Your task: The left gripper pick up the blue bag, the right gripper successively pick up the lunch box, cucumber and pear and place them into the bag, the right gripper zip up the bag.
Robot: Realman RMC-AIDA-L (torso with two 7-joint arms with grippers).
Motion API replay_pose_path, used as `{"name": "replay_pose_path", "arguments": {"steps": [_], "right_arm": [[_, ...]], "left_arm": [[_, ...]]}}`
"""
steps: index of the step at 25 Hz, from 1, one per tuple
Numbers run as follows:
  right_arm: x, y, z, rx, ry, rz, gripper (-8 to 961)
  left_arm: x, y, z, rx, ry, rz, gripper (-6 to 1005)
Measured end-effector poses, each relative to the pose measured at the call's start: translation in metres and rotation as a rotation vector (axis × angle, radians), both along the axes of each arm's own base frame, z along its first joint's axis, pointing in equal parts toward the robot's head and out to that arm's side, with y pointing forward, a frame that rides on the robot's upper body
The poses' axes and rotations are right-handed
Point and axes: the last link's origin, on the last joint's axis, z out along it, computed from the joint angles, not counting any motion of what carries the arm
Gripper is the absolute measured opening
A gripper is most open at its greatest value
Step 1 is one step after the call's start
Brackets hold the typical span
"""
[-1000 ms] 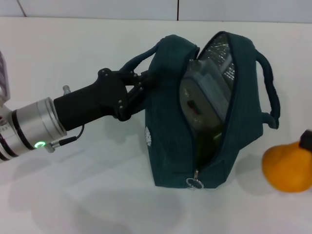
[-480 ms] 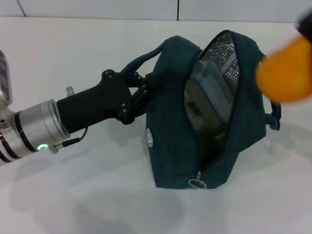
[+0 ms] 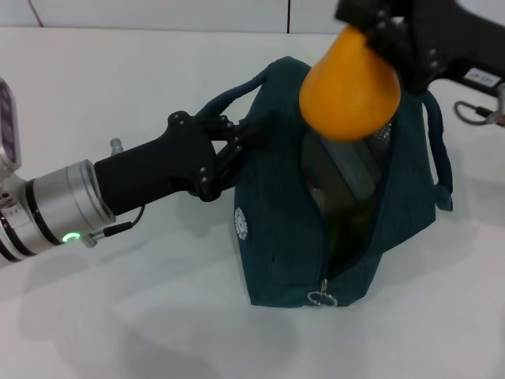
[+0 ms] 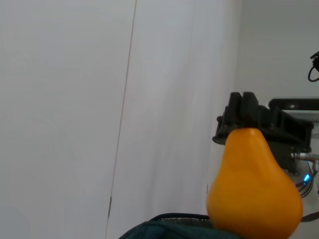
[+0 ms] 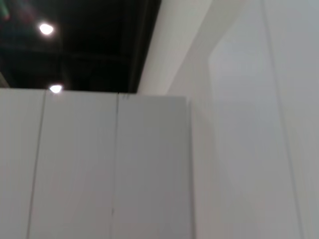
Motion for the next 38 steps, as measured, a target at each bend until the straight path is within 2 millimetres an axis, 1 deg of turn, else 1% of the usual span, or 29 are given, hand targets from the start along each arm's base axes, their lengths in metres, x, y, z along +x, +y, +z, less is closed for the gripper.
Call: {"name": "replay_pose_path", "arguments": {"steps": [3,8,15,19,27,31,33,35,38], "right_arm": [[-0.002,-0.001,-0.005,-0.016,-0.025,0.014,91],[0.004,-0.003,-0.011,-0.041,-0.073,-0.001,99],[0.023,-0.012,-0.026,-0.070,-0.168,-0.038,109],[0.030,-0.020,-0.034,-0.092,-0.204,-0.042,116],[0.036,-0.026,-0.030,-0.089,-0.189,-0.044,128],[0.040,-0.030,-0.024,-0.076,-0.147,-0.060,134],[0.043,-0.035,-0.018,-0.066,-0.114,-0.059,208],[0.048,-0.044,-0.006,-0.052,-0.093,-0.028,281],[0.061,-0.063,0.009,-0.083,-0.138,0.041,379]], "left_arm": [[0.000,0.000,-0.001,0.002,-0.002,0.000,40],[0.000,0.001,-0.001,0.004,0.001,0.003,40],[0.000,0.001,-0.001,0.012,0.006,0.001,40],[0.000,0.001,-0.001,0.012,0.006,0.002,40],[0.000,0.001,-0.001,0.011,0.007,0.002,40],[0.000,0.001,-0.002,0.009,0.009,0.002,40],[-0.001,0.001,-0.002,0.009,0.009,0.004,40],[-0.003,0.000,-0.001,0.012,0.008,0.010,40],[-0.004,-0.001,-0.001,0.011,0.005,0.017,40]]}}
